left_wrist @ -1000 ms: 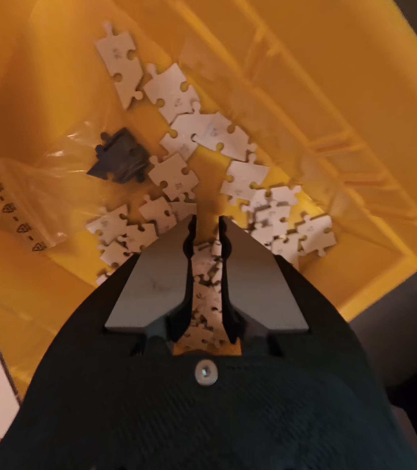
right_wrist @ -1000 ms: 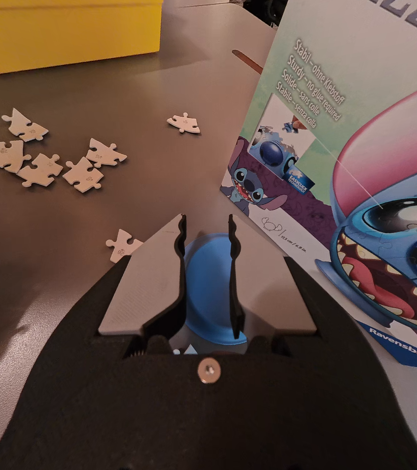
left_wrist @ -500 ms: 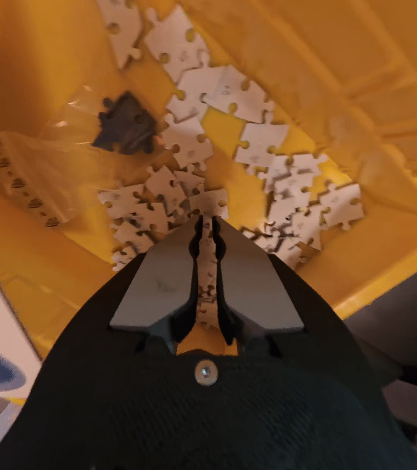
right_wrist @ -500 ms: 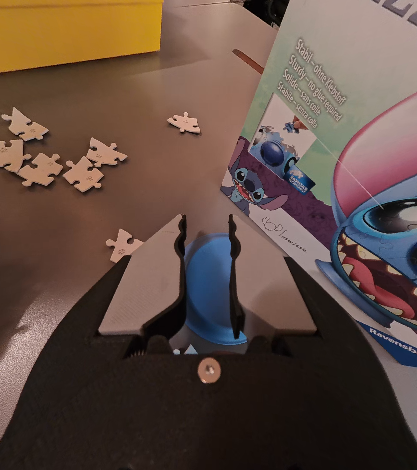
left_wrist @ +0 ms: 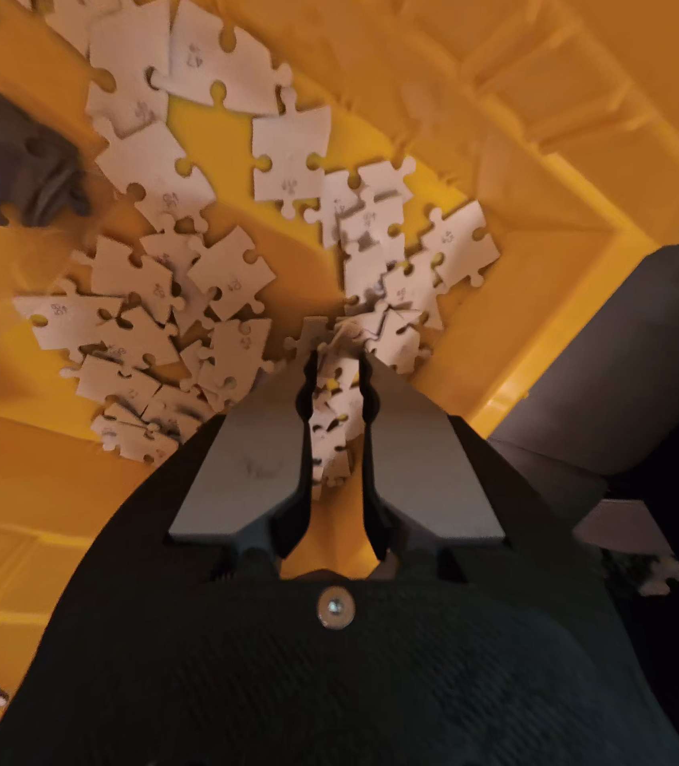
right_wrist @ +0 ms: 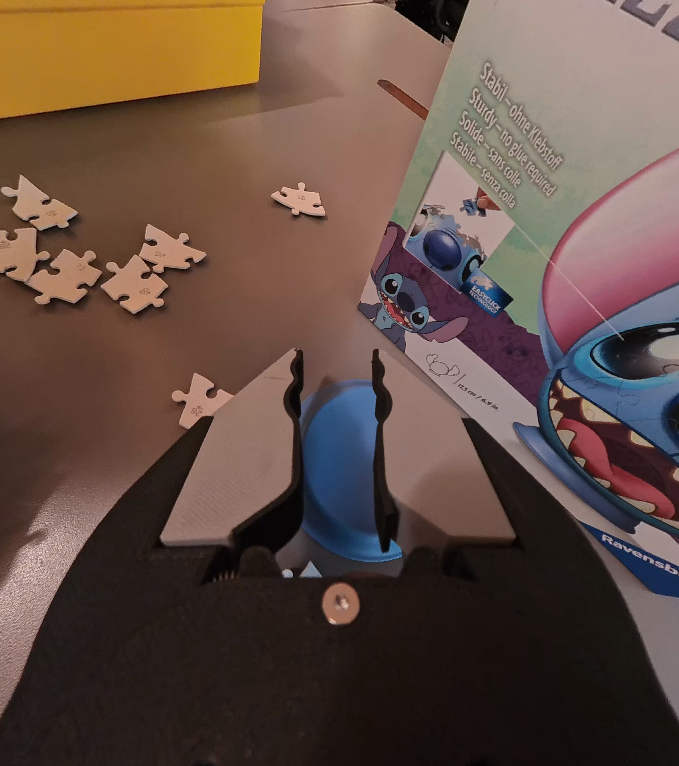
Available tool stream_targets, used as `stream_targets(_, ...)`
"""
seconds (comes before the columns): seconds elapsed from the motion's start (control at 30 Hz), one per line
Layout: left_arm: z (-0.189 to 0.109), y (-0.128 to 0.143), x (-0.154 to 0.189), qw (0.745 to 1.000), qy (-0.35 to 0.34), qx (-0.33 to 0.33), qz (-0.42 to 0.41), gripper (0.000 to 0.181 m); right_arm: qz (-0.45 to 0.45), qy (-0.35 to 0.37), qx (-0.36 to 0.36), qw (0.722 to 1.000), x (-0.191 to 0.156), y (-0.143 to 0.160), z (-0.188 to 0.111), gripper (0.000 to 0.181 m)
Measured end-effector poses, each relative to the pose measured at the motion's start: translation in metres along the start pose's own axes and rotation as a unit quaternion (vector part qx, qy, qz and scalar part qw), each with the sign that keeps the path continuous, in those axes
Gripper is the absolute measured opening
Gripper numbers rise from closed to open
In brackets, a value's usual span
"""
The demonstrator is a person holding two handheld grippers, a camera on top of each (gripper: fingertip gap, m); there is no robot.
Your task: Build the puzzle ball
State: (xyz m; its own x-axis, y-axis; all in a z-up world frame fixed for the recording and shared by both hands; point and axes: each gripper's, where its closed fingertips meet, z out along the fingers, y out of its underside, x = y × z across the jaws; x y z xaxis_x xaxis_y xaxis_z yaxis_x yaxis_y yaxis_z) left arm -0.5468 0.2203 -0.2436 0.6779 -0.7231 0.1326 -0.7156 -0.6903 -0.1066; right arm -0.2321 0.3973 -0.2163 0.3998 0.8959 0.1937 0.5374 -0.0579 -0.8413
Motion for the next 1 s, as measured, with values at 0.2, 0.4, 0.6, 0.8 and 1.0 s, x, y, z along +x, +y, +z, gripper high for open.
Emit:
stream_targets(0.2,-0.002,-0.031,-0.013,0.997,-0.017,0.063,-0.037,0.014,0.0,0.0,0.002,1.0,0.0,0.0,0.0,0.03)
stream_targets(0.4,-0.016,-0.027,-0.024,0.995,-0.031,0.08,-0.05,0.015,-0.003,0.0,-0.001,1.0,-0.001,0.0,0.0,0.03)
stream_targets(0.6,-0.016,-0.02,-0.032,0.995,-0.055,0.065,-0.052,0.018,-0.004,0.001,-0.001,1.0,-0.001,0.0,0.0,0.03)
stream_targets(0.8,-0.014,-0.014,-0.03,0.996,-0.047,0.049,-0.052,0.021,-0.004,0.0,-0.001,1.0,-0.001,0.0,0.0,0.03)
stream_targets(1.0,-0.01,-0.01,-0.021,0.998,-0.029,0.036,-0.035,0.026,-0.005,0.0,-0.002,1.0,-0.001,0.0,0.001,0.03)
